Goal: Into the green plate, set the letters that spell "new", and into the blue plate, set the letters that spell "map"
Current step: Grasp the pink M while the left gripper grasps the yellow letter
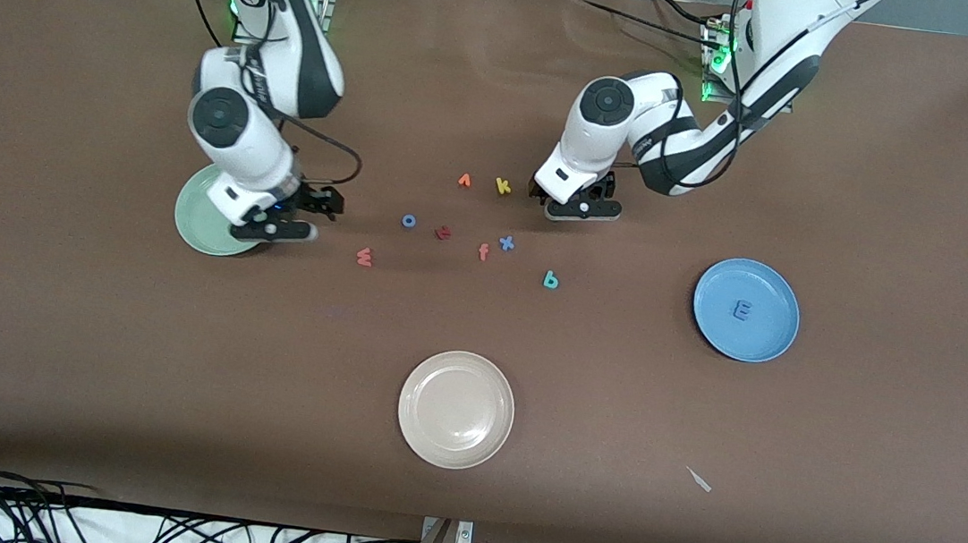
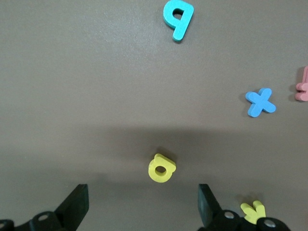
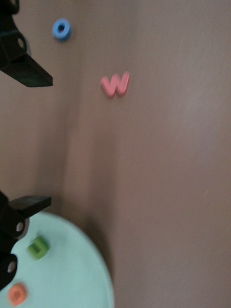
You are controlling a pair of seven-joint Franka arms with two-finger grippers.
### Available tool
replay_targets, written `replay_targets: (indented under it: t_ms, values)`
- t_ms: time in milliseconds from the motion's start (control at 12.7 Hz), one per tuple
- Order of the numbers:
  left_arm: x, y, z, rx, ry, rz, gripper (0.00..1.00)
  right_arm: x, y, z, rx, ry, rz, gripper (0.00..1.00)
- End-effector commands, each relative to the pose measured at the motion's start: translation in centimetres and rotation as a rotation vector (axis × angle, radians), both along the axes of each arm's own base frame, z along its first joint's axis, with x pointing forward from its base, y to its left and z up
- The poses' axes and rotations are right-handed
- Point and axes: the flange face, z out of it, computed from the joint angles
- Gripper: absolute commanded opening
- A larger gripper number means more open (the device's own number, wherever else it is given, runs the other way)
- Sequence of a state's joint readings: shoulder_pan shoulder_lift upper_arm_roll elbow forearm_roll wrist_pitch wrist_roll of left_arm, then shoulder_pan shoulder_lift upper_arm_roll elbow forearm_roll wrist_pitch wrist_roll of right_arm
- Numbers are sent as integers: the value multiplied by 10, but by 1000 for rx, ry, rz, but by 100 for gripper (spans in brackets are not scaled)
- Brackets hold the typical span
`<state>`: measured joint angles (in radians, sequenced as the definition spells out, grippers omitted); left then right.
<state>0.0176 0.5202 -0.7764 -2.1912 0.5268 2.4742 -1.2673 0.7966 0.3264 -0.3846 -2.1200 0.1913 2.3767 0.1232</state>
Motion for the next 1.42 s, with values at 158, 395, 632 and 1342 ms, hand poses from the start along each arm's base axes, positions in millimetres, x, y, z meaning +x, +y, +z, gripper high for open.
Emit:
replay_targets:
  t_ms: [158, 395, 632, 1342]
  values:
    - [1, -10, -29, 16, -72, -19, 96, 19, 56, -51, -21, -62, 113, 89]
    - [3, -11, -31, 11, -65, -13, 89, 18, 60, -66, -26, -83, 125, 65]
    - [3, -13, -36, 6, -50, -6, 78, 15, 71, -78, -15, -112, 136, 65]
    - [-5, -26, -35, -1, -14, 17, 60, 12, 73, -78, -13, -101, 126, 0]
